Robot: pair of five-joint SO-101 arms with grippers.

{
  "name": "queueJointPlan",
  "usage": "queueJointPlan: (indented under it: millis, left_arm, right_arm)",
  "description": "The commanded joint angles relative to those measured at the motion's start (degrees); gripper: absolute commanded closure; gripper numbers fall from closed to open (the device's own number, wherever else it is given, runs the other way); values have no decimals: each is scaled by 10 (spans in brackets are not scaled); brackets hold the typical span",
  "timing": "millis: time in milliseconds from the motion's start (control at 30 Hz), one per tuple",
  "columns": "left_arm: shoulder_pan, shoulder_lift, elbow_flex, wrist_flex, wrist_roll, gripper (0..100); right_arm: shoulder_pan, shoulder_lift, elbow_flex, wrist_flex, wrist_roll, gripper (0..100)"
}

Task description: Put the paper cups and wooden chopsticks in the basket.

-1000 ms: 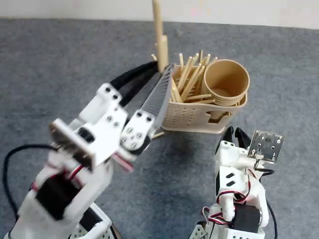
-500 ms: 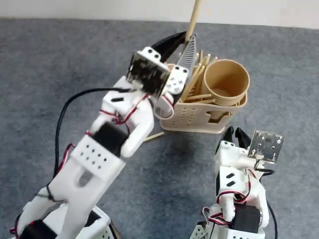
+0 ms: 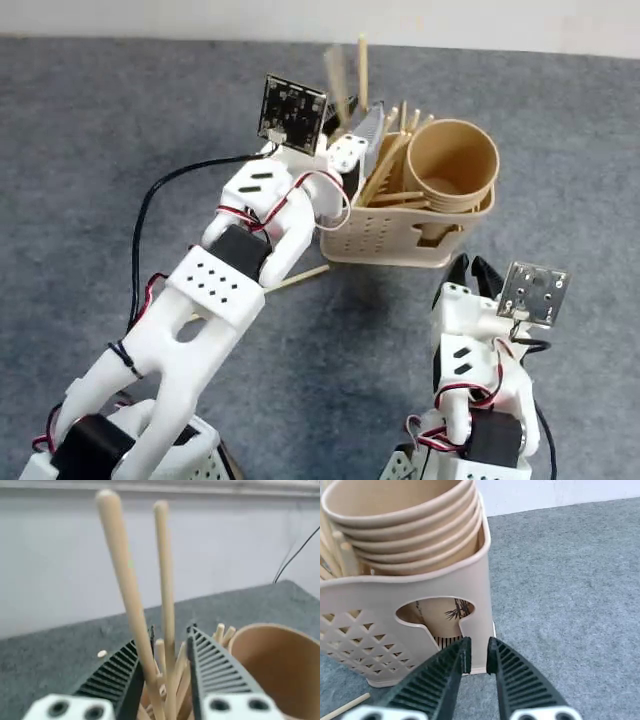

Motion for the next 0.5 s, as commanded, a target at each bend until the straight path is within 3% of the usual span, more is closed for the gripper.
queueJointPlan:
  millis: [0, 200, 467]
  left_arm:
    - [5, -15, -12, 65, 11, 829]
    - [19, -87, -70, 180, 9, 811]
    - [15, -122, -189, 264, 11, 812]
  right_arm:
    - [-2, -2, -2, -17, 8, 929]
    - [-2, -2, -2, -17, 8, 929]
    - [-2, -2, -2, -17, 8, 929]
